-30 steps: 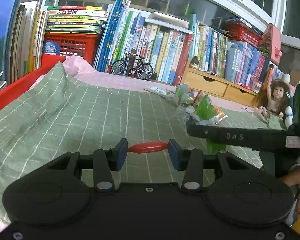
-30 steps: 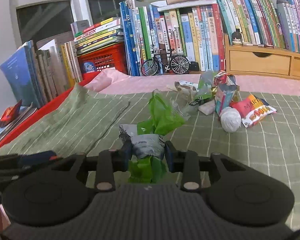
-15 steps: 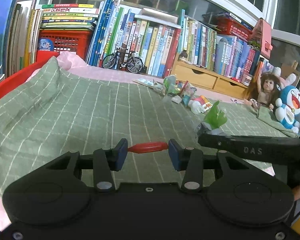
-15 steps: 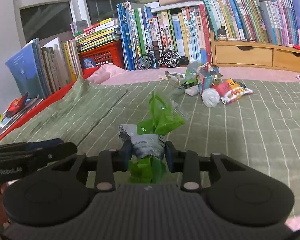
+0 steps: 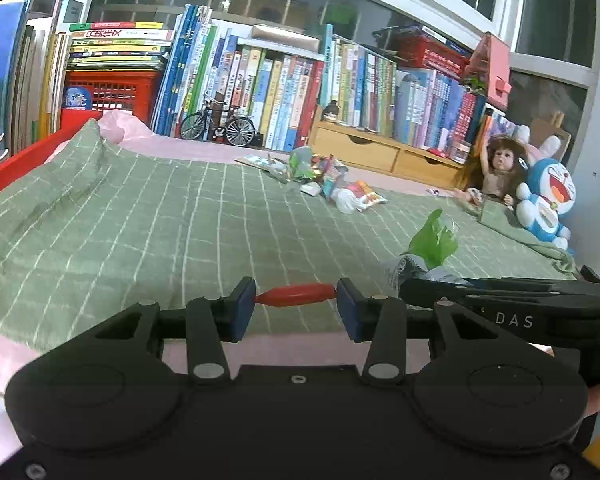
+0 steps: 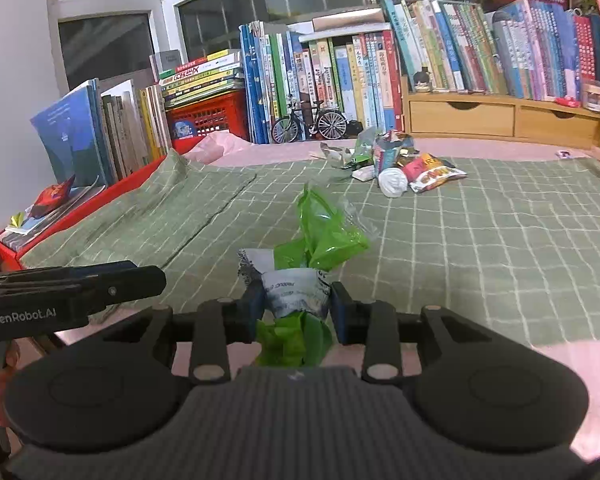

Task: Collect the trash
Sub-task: 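Carry the carrot and green wrapper down past the bed edge to the bin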

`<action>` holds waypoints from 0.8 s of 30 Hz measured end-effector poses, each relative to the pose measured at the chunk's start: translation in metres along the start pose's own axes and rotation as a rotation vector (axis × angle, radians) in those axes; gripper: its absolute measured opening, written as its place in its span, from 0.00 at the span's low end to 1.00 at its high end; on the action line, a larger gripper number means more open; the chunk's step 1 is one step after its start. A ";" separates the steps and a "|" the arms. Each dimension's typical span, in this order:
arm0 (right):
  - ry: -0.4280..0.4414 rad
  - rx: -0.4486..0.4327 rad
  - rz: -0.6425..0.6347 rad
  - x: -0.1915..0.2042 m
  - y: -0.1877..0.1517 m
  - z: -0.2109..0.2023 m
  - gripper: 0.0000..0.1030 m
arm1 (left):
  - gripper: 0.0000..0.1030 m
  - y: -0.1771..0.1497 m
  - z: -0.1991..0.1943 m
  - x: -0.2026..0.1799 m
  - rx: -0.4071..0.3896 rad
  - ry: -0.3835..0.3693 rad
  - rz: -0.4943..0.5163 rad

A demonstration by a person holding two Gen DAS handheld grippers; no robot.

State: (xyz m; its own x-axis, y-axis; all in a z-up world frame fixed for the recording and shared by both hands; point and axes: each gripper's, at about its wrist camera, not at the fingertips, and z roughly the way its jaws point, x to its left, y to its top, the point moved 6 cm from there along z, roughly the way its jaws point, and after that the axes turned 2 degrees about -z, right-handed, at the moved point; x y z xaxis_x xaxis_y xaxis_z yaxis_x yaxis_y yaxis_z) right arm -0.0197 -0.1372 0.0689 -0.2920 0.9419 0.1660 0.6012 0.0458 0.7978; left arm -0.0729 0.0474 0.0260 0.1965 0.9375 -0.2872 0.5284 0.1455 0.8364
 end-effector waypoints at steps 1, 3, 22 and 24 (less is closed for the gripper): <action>-0.001 0.002 -0.001 0.000 -0.003 -0.005 0.39 | 0.41 -0.003 -0.002 -0.003 0.005 -0.001 0.003; -0.003 0.010 -0.003 0.002 -0.008 -0.012 0.39 | 0.41 -0.011 -0.008 -0.008 0.021 -0.012 0.003; 0.022 0.037 -0.006 0.027 -0.057 -0.060 0.39 | 0.41 -0.056 -0.055 -0.018 0.077 -0.035 0.013; 0.025 0.045 0.011 0.027 -0.064 -0.063 0.39 | 0.41 -0.062 -0.056 -0.017 0.087 -0.031 0.010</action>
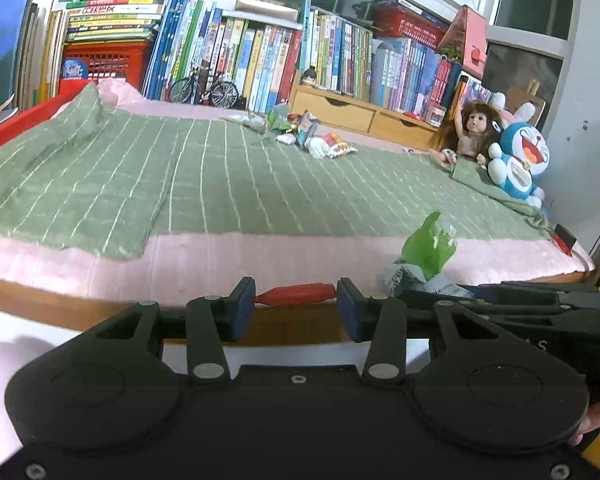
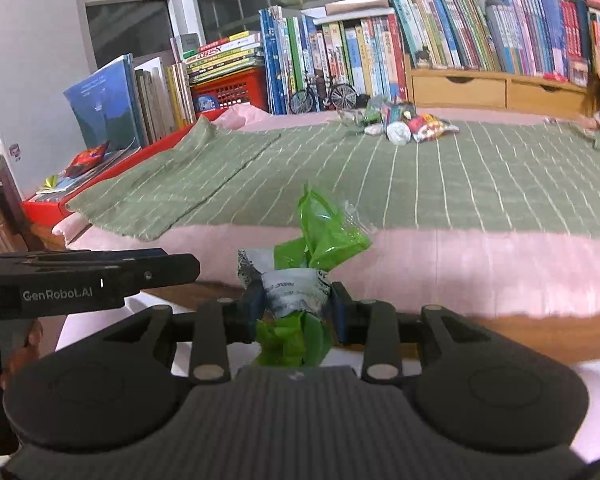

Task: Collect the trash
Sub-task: 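Carry the carrot and green wrapper down past the bed edge to the bin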

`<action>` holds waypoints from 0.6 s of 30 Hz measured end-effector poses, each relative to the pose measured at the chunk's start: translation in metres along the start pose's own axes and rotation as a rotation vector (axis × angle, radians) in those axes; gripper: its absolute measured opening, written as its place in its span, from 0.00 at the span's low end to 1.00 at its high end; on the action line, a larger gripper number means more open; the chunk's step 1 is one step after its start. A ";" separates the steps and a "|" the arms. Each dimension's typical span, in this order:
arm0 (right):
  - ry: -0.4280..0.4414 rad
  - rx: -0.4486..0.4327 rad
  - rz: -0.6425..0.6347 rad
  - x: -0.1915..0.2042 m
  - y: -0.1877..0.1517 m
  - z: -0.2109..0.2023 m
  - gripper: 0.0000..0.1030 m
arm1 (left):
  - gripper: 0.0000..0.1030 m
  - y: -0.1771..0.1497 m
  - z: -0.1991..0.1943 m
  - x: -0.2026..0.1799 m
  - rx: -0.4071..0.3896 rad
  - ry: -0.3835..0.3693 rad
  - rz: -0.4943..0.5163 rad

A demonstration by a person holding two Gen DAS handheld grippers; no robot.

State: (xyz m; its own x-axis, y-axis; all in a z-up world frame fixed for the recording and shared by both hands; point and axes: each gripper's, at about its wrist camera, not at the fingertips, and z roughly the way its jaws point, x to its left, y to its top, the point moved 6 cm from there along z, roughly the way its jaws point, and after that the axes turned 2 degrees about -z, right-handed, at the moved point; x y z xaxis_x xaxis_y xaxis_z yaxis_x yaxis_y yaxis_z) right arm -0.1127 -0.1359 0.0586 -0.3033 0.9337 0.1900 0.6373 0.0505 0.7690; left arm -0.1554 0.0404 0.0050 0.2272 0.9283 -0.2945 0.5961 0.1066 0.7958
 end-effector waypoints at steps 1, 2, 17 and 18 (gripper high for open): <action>0.003 0.007 0.003 0.000 -0.004 -0.001 0.39 | 0.41 -0.004 0.000 0.001 0.011 0.001 -0.002; 0.003 0.012 0.005 0.001 -0.008 -0.002 0.39 | 0.41 -0.007 0.000 0.002 0.020 0.002 -0.006; 0.003 0.117 0.025 0.004 -0.056 -0.006 0.38 | 0.41 -0.052 0.008 0.009 0.134 -0.001 -0.027; 0.005 0.121 0.027 0.005 -0.058 -0.006 0.38 | 0.41 -0.054 0.008 0.008 0.139 -0.001 -0.029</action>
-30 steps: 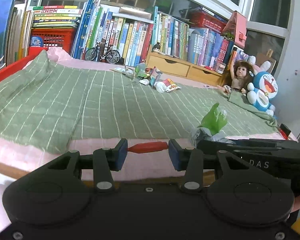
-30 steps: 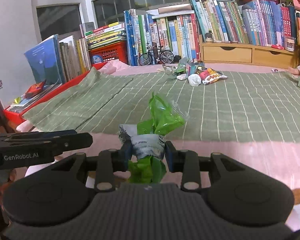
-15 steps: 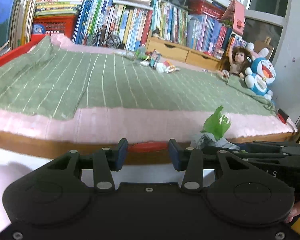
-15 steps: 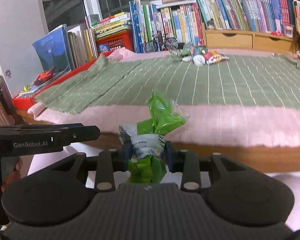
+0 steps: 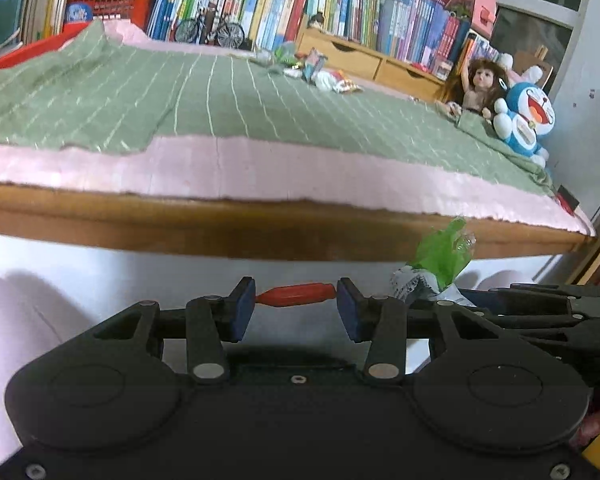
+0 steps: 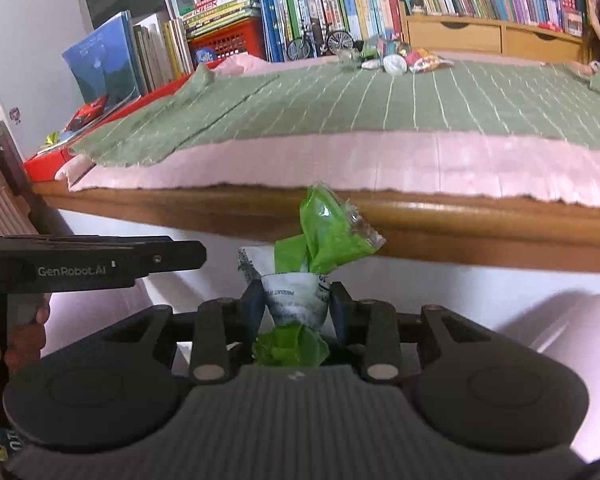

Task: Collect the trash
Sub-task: 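Carry the carrot and green wrapper down past the bed edge to the bin, then open the left tool to drop the carrot while the right tool drops the green wrapper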

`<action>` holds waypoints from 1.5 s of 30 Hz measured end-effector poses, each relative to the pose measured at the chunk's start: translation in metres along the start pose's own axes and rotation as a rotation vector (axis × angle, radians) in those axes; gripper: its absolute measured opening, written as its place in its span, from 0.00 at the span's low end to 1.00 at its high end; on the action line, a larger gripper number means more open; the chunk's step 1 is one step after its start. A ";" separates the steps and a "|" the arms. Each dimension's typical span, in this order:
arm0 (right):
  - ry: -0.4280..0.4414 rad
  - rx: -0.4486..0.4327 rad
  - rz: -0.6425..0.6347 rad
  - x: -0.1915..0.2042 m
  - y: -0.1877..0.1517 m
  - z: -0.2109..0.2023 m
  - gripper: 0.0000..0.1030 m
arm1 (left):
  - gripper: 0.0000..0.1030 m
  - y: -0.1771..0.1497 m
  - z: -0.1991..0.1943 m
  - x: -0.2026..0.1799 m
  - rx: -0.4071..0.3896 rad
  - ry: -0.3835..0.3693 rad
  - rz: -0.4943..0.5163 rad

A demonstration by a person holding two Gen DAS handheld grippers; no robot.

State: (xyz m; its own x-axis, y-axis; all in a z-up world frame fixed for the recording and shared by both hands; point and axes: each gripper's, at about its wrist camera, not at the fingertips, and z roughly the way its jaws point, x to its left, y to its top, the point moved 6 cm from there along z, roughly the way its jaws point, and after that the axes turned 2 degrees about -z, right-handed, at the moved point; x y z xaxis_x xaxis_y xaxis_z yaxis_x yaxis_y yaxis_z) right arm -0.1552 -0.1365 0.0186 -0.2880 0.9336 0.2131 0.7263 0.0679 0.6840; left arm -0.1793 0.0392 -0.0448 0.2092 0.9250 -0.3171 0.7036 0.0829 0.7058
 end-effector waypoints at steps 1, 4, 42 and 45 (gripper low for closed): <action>0.003 0.004 0.003 0.000 -0.002 0.000 0.38 | 0.41 -0.002 0.001 0.000 0.006 0.000 -0.002; 0.007 0.012 0.013 -0.001 -0.007 0.000 0.38 | 0.41 -0.008 0.005 0.000 0.022 0.002 -0.005; -0.018 0.089 0.098 -0.018 -0.030 0.025 0.38 | 1.00 -0.024 0.052 0.019 0.160 0.058 -0.062; -0.016 0.091 0.096 -0.018 -0.030 0.026 0.38 | 1.00 -0.024 0.053 0.019 0.165 0.053 -0.082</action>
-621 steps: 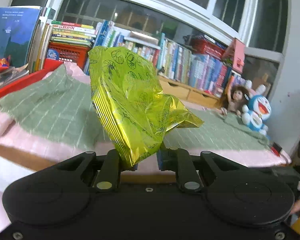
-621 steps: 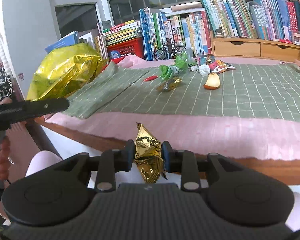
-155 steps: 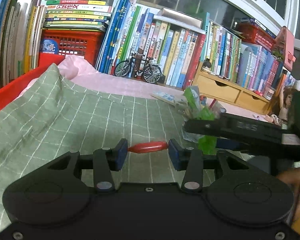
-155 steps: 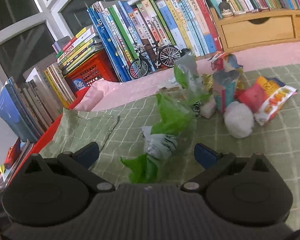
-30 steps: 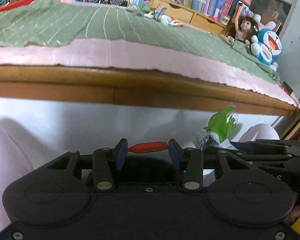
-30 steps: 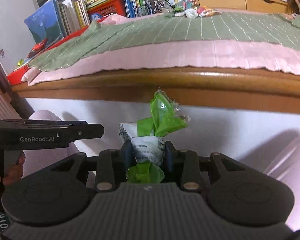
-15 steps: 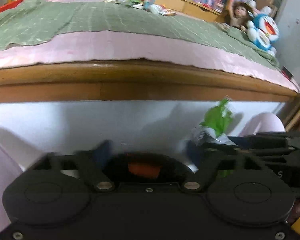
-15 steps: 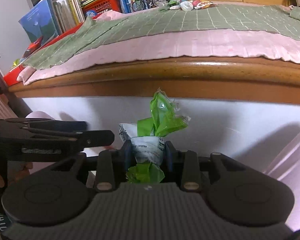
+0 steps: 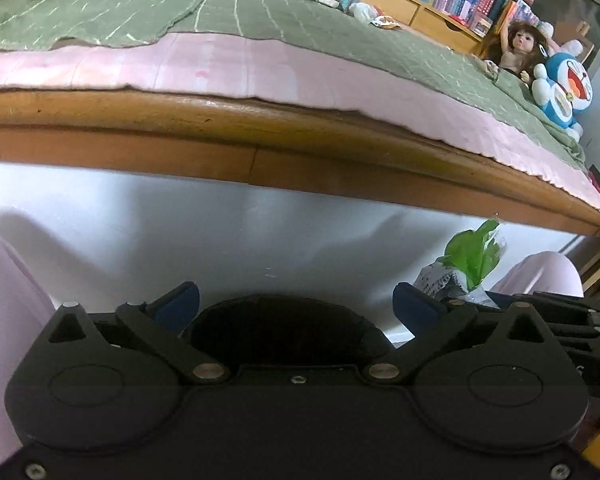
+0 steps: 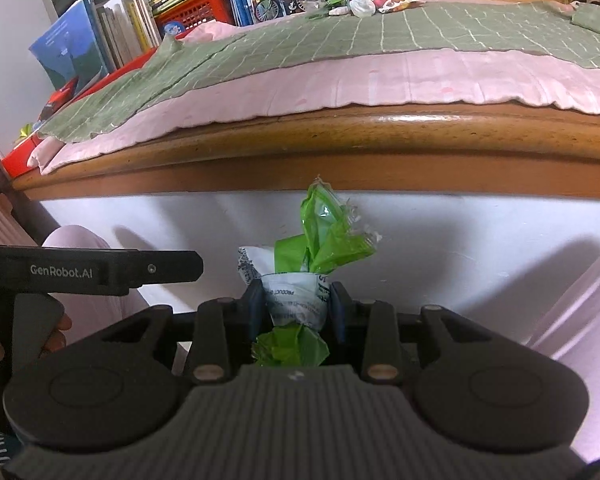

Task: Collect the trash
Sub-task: 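Open the left tool to drop the carrot while the right tool drops the green wrapper, then raise both open tools back over the sheet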

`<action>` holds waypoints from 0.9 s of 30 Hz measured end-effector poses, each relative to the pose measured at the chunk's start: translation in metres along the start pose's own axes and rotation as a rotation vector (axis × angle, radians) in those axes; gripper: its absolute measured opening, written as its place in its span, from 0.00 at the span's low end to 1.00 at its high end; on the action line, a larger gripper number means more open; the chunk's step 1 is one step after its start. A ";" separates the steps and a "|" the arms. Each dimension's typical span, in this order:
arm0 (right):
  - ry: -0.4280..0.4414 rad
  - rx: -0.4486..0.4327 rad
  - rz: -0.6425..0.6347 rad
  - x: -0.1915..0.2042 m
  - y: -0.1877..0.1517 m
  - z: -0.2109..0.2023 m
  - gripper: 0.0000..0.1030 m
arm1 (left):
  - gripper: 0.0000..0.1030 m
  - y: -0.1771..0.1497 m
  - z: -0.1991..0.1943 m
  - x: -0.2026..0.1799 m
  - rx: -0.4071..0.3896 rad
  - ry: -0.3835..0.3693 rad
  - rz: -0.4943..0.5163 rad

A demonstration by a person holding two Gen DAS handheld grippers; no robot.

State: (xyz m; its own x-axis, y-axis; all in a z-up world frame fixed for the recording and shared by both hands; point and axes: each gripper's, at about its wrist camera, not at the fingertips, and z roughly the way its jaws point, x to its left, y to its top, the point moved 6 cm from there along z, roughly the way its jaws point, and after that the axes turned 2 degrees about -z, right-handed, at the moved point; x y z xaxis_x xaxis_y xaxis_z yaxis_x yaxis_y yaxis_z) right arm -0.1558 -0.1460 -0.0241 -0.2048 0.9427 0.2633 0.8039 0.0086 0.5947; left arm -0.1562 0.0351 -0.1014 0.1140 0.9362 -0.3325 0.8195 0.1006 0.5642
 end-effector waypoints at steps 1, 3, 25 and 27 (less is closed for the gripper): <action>0.001 0.000 -0.001 -0.001 -0.001 -0.001 0.38 | 1.00 0.001 0.000 0.001 -0.002 0.000 -0.007; 0.001 0.003 -0.004 0.000 -0.001 0.001 0.38 | 1.00 0.001 -0.002 0.003 -0.008 0.002 -0.021; -0.051 0.055 -0.077 0.010 0.004 0.017 1.00 | 1.00 0.006 -0.004 0.020 -0.018 0.040 -0.060; -0.045 0.061 -0.063 0.009 0.003 0.018 1.00 | 1.00 0.006 -0.004 0.020 -0.019 0.034 -0.063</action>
State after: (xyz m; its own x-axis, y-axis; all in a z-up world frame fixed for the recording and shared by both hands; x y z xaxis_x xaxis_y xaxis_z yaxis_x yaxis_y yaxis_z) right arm -0.1454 -0.1311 -0.0340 -0.2318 0.9537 0.1916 0.8228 0.0871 0.5616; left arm -0.1510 0.0554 -0.1018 0.0432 0.9386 -0.3424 0.8134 0.1660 0.5575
